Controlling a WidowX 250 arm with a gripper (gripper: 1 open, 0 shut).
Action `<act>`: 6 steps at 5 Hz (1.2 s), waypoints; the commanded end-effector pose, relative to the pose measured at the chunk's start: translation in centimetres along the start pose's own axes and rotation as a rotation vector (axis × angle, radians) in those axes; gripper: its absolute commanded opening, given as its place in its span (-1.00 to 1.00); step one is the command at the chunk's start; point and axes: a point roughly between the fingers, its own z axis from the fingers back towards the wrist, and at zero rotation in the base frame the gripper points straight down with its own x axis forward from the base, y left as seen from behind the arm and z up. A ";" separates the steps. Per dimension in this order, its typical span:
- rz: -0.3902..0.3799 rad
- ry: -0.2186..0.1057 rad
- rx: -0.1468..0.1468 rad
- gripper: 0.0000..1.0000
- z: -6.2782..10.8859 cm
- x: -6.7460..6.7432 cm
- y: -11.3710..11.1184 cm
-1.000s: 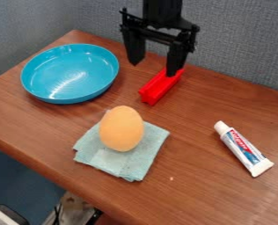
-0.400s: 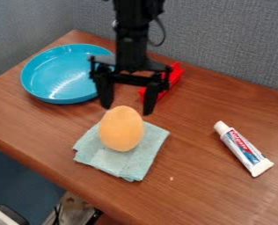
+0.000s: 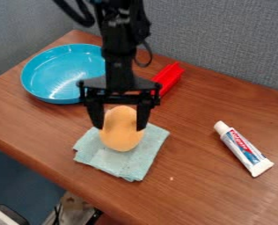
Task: Put the yellow ball on the blue plate
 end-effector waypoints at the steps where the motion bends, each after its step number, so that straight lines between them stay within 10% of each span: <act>1: 0.045 -0.064 -0.023 1.00 -0.3 0.4 0.0; 6: 0.071 -0.110 0.025 1.00 -2.4 0.1 -0.9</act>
